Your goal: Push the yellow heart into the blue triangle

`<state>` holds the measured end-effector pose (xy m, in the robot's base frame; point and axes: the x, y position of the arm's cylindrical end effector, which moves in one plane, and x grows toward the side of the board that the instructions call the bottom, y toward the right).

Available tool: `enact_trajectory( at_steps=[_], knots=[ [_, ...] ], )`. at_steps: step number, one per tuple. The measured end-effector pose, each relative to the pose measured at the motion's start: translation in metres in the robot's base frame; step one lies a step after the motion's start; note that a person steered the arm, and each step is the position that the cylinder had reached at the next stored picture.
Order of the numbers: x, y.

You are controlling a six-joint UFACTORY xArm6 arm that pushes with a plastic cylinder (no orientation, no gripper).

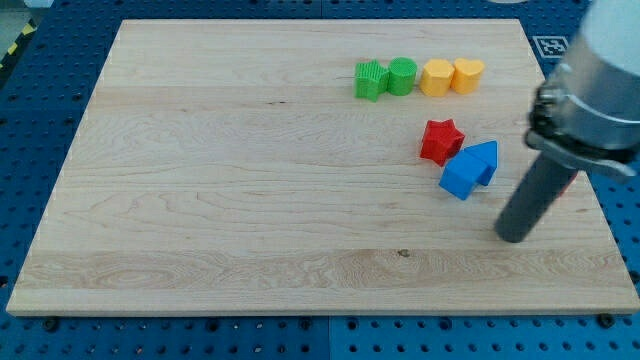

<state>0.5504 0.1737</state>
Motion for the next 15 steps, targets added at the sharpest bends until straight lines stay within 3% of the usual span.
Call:
enact_trajectory(
  at_steps=[1, 2, 4, 5, 6, 8, 10, 12, 14, 15],
  knots=[
    [-0.013, -0.033],
    [-0.048, -0.024],
    [-0.06, 0.008],
    [-0.054, -0.034],
    [-0.075, -0.089],
    [-0.192, -0.184],
    [-0.245, -0.09],
    [-0.28, -0.096],
    [-0.293, -0.009],
    [-0.262, 0.047]
  ],
)
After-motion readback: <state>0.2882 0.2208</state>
